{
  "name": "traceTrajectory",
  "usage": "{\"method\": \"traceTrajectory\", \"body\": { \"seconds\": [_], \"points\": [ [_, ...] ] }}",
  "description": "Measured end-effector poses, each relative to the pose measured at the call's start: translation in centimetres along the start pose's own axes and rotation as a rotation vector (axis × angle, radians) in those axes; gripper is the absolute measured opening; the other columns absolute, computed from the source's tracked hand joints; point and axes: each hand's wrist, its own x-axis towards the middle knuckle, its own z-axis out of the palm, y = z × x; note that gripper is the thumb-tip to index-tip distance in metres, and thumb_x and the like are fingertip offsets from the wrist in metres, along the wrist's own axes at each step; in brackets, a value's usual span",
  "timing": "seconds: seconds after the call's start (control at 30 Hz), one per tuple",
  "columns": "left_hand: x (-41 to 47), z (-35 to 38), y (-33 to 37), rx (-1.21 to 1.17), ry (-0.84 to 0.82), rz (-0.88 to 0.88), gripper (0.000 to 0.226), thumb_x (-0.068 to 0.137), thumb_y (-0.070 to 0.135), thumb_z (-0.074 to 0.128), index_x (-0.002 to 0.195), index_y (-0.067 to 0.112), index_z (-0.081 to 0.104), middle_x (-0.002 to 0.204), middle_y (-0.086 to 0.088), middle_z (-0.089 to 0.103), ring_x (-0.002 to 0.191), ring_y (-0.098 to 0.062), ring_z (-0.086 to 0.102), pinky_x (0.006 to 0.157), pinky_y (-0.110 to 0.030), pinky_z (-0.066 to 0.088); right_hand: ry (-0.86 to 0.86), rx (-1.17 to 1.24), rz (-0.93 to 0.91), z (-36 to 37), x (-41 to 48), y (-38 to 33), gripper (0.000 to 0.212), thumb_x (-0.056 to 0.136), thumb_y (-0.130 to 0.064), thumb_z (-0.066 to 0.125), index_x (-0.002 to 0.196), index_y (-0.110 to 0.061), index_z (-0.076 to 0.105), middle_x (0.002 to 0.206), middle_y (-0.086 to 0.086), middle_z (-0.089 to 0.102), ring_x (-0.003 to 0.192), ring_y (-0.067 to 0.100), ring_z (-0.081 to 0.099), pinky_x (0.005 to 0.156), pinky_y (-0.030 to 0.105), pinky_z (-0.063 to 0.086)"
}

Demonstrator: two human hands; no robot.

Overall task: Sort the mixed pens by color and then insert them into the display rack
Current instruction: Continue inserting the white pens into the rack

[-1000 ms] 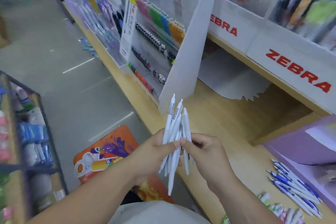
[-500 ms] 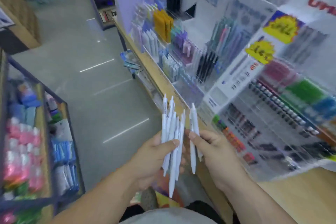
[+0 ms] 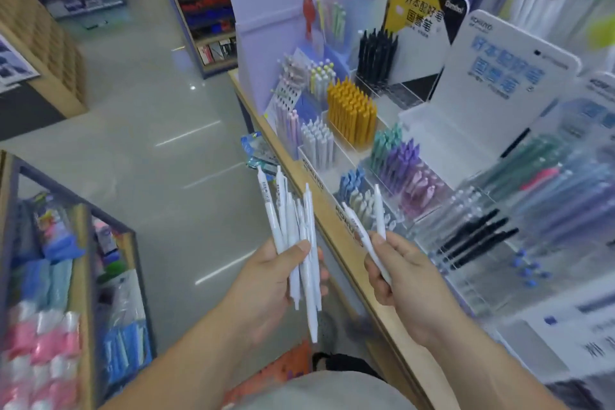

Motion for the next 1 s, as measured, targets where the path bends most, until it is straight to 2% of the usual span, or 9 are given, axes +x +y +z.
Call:
{"method": "traceTrajectory", "body": {
  "seconds": [0.1, 0.23, 0.33, 0.43, 0.53, 0.67, 0.8, 0.9, 1.0],
  "points": [
    [4.0, -0.2, 3.4, 0.043, 0.021, -0.031, 0.022, 0.097, 0.014, 0.056, 0.117, 0.006, 0.06, 0.082, -0.011, 0.068, 0.074, -0.027, 0.065, 0.08, -0.051, 0.057, -0.061, -0.011, -0.008, 1.2, 4.3, -2.7, 0.024, 0.103, -0.03, 0.049, 0.087, -0.015, 0.059, 0.068, 0.007, 0.043, 0.05, 0.013, 0.033, 0.049, 0.027, 0.021],
    [9.0, -0.6, 6.9, 0.063, 0.024, -0.015, 0.03, 0.091, 0.018, 0.061, 0.117, 0.004, 0.058, 0.081, -0.012, 0.065, 0.073, -0.028, 0.063, 0.082, -0.055, 0.054, -0.057, 0.058, 0.036, 2.6, 9.6, -5.9, 0.015, 0.101, -0.017, 0.05, 0.102, -0.015, 0.064, 0.062, 0.001, 0.047, 0.048, 0.012, 0.033, 0.047, 0.025, 0.022],
    [12.9, -0.9, 8.7, -0.003, 0.031, -0.026, 0.023, 0.096, 0.014, 0.058, 0.118, 0.007, 0.059, 0.078, -0.011, 0.066, 0.068, -0.026, 0.065, 0.065, -0.042, 0.057, -0.04, 0.14, 0.02, 4.1, 12.7, -7.6, 0.008, 0.098, -0.012, 0.055, 0.099, -0.011, 0.063, 0.062, 0.005, 0.046, 0.045, 0.011, 0.031, 0.044, 0.022, 0.021],
    [15.2, -0.7, 9.8, -0.056, 0.036, -0.023, 0.02, 0.097, 0.012, 0.056, 0.116, 0.006, 0.061, 0.075, -0.013, 0.064, 0.07, -0.032, 0.062, 0.056, -0.037, 0.057, -0.01, 0.231, -0.036, 5.8, 13.8, -8.6, 0.006, 0.095, -0.005, 0.058, 0.089, -0.005, 0.058, 0.062, 0.009, 0.044, 0.041, 0.01, 0.031, 0.038, 0.017, 0.025],
    [19.2, -1.1, 11.6, -0.065, -0.003, -0.018, 0.033, 0.092, 0.014, 0.059, 0.124, 0.006, 0.06, 0.083, -0.018, 0.065, 0.074, -0.034, 0.063, 0.059, -0.038, 0.057, 0.078, 0.293, -0.067, 8.3, 16.7, -9.3, 0.01, 0.095, 0.0, 0.057, 0.085, -0.002, 0.056, 0.058, 0.007, 0.051, 0.038, 0.006, 0.039, 0.039, 0.012, 0.032],
    [24.2, -2.5, 14.7, -0.04, -0.113, -0.049, 0.045, 0.084, 0.017, 0.063, 0.128, 0.012, 0.059, 0.11, -0.035, 0.065, 0.092, -0.054, 0.064, 0.079, -0.061, 0.056, 0.242, 0.248, -0.092, 12.0, 20.5, -10.2, 0.017, 0.094, -0.008, 0.064, 0.081, -0.002, 0.055, 0.062, 0.017, 0.052, 0.042, 0.013, 0.031, 0.04, 0.019, 0.027],
    [28.2, -4.9, 18.5, 0.052, -0.267, -0.105, 0.052, 0.079, 0.024, 0.066, 0.129, 0.014, 0.06, 0.097, -0.024, 0.07, 0.075, -0.039, 0.065, 0.059, -0.044, 0.054, 0.378, 0.208, -0.076, 16.0, 22.9, -12.4, 0.021, 0.097, -0.011, 0.06, 0.078, -0.003, 0.06, 0.052, 0.001, 0.052, 0.044, 0.009, 0.04, 0.043, 0.015, 0.035],
    [30.0, -6.1, 20.3, 0.141, -0.395, -0.13, 0.04, 0.085, 0.018, 0.064, 0.126, 0.02, 0.063, 0.106, -0.019, 0.073, 0.093, -0.039, 0.07, 0.077, -0.053, 0.058, 0.47, -0.003, -0.111, 18.5, 24.2, -13.5, 0.027, 0.098, -0.024, 0.058, 0.087, 0.0, 0.063, 0.067, 0.015, 0.057, 0.058, 0.011, 0.051, 0.054, 0.02, 0.041],
    [31.5, -6.8, 21.4, 0.212, -0.475, -0.159, 0.032, 0.09, 0.017, 0.063, 0.122, 0.024, 0.065, 0.108, -0.016, 0.074, 0.104, -0.036, 0.069, 0.094, -0.061, 0.052, 0.577, -0.029, -0.116, 20.2, 25.1, -14.3, 0.027, 0.096, -0.025, 0.062, 0.08, -0.004, 0.063, 0.063, 0.006, 0.057, 0.057, 0.01, 0.052, 0.054, 0.021, 0.042]
  ]
}}
